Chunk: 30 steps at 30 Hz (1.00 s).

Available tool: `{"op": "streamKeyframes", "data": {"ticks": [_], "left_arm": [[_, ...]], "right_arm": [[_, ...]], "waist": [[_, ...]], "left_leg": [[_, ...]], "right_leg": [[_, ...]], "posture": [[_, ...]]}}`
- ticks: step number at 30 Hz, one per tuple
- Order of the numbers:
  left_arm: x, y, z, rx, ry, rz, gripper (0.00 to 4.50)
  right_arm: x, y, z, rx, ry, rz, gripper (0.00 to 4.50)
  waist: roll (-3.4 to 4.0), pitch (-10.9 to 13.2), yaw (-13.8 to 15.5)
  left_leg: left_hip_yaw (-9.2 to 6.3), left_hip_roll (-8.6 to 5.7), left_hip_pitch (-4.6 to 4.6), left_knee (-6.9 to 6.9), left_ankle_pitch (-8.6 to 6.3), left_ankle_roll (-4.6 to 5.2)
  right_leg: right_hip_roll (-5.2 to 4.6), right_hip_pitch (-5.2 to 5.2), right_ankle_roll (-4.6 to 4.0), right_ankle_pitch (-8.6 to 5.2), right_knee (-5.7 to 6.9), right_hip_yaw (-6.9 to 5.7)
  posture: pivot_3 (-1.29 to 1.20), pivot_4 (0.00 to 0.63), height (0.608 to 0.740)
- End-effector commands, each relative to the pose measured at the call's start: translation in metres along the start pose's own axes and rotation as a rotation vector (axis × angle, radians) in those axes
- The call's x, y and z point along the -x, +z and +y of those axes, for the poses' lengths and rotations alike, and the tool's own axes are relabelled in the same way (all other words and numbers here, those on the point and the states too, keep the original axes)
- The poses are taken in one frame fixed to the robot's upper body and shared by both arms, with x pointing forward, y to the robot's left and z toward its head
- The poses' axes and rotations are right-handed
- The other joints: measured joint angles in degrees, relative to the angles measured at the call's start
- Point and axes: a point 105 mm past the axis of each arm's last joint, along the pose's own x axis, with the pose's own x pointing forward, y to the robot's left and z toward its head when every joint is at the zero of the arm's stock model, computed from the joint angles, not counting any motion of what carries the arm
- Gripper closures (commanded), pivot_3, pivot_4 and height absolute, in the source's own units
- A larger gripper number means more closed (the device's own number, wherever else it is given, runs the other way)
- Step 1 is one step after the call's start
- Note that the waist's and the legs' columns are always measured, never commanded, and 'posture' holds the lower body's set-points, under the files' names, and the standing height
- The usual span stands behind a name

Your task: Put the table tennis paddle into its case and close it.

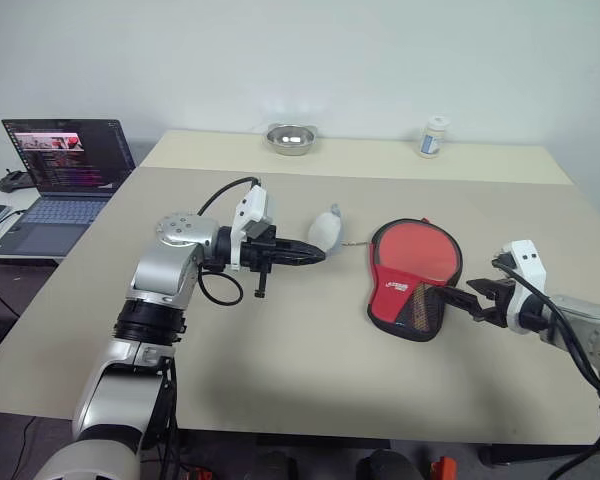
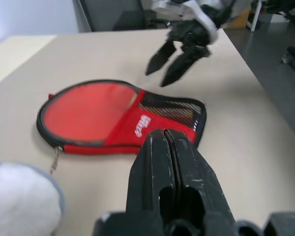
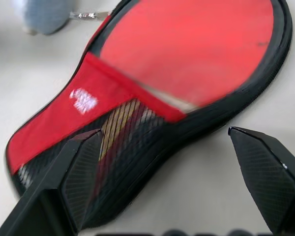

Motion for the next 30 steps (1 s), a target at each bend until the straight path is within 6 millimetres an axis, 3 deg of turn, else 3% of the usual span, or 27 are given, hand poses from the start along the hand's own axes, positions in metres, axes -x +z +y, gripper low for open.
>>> {"op": "streamKeyframes", "data": {"ticks": [1, 13, 16, 24, 28, 30], "left_arm": [[0.0, 0.013, -0.004, -0.047, -0.005, -0.015, 4.46], [-0.002, 0.016, 0.0, -0.072, 0.011, -0.008, 4.46], [-0.003, 0.017, 0.001, -0.078, 0.014, -0.009, 4.5], [0.0, 0.01, -0.002, -0.078, 0.015, 0.02, 4.5], [0.005, 0.007, -0.007, -0.056, -0.007, 0.023, 4.5], [0.009, 0.004, -0.013, -0.044, -0.031, 0.034, 4.5]], "right_arm": [[-0.008, 0.003, -0.006, -0.003, -0.029, -0.013, 0.0], [-0.027, -0.021, -0.002, -0.022, 0.002, 0.099, 0.0], [-0.033, -0.021, -0.001, -0.005, 0.005, 0.113, 0.61], [-0.048, -0.035, 0.004, 0.013, 0.011, 0.166, 3.23], [-0.053, -0.033, 0.012, -0.014, 0.063, 0.152, 4.38], [-0.055, -0.021, 0.026, 0.018, 0.131, 0.109, 4.48]], "waist": [[0.0, 0.0, 0.0], [-0.02, 0.0, -0.2], [-0.02, 0.0, -0.5], [-0.08, -0.1, -0.8], [-0.13, -0.2, -1.4], [-0.12, -0.2, -1.7]], "left_leg": [[0.0, -0.01, -0.01, 0.0, 0.0, 0.0], [0.03, 0.0, 0.04, 0.0, 0.0, 0.0], [0.11, 0.02, 0.12, 0.0, 0.0, 0.0], [0.17, 0.06, 0.22, -0.01, 0.0, 0.0], [0.17, 0.06, 0.28, -0.01, 0.0, 0.0], [0.17, 0.06, 0.3, -0.01, 0.0, 0.0]], "right_leg": [[0.0, 0.0, 0.0, 0.0, 0.0, 0.0], [0.0, 0.01, -0.01, 0.01, 0.02, 0.02], [0.01, 0.04, -0.01, 0.01, 0.06, 0.1], [0.04, 0.09, -0.02, 0.02, 0.09, 0.16], [0.04, 0.15, -0.07, 0.06, 0.1, 0.16], [0.04, 0.16, -0.09, 0.07, 0.11, 0.16]], "posture": [[0.0, 0.15, 0.74], [0.0, 0.15, 0.74], [0.0, 0.15, 0.74], [0.0, 0.15, 0.74], [0.0, 0.15, 0.74], [0.0, 0.15, 0.74]]}}
